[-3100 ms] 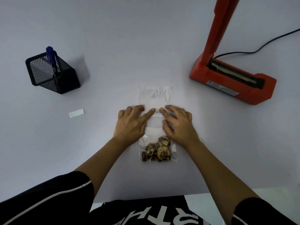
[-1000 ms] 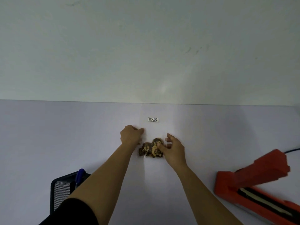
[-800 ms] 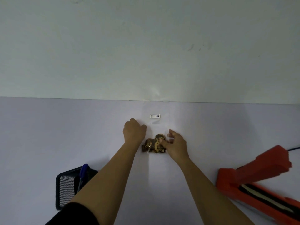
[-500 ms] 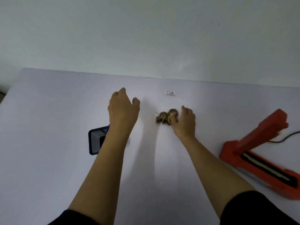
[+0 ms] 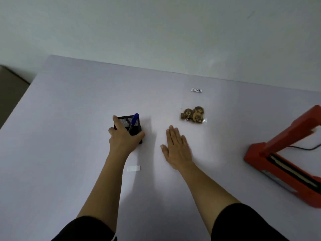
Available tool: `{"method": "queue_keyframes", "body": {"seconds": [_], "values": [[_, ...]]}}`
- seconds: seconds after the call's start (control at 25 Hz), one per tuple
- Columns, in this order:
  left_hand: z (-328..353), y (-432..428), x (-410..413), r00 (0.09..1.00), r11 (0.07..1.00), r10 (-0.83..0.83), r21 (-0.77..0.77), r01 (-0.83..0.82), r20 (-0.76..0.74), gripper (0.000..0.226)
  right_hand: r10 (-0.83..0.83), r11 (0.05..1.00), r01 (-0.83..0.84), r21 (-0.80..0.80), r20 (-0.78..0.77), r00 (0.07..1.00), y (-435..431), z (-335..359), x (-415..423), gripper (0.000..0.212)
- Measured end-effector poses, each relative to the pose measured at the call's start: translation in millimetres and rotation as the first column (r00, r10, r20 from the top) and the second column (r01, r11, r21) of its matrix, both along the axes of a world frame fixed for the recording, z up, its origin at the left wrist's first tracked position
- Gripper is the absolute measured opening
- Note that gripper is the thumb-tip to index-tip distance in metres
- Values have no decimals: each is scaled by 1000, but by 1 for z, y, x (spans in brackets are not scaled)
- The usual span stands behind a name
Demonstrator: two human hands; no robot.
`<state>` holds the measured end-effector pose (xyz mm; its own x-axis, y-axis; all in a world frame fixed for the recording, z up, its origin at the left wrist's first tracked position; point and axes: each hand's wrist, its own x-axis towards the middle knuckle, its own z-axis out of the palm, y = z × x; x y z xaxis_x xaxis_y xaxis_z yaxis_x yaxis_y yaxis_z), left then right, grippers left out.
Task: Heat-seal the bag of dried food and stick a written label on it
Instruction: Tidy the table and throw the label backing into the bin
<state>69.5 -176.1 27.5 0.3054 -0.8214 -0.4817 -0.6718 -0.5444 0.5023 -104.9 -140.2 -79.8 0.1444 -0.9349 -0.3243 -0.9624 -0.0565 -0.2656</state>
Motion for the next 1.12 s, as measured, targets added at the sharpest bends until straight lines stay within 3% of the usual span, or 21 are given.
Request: {"method": "queue_keyframes", "body": {"seconds": [0.16, 0.44, 0.56, 1.12], "values": [[8, -43, -15, 999, 984, 3, -180, -11, -47, 99, -83, 996, 82, -24, -34, 996, 0, -5, -11, 77], [5, -165, -81, 967, 932, -230, -312, 185, -113, 98, -120, 991, 117, -62, -37, 992, -2, -12, -11, 73], [-5, -191, -101, 963, 923, -256, -316, 218, -83, 102, -169, 978, 160, -134, -59, 984, 2, -15, -9, 71], [-10, -218, -136, 950, 920, -311, -261, 294, -25, 120, -176, 969, 163, -186, -54, 983, 2, -20, -11, 68]]}}
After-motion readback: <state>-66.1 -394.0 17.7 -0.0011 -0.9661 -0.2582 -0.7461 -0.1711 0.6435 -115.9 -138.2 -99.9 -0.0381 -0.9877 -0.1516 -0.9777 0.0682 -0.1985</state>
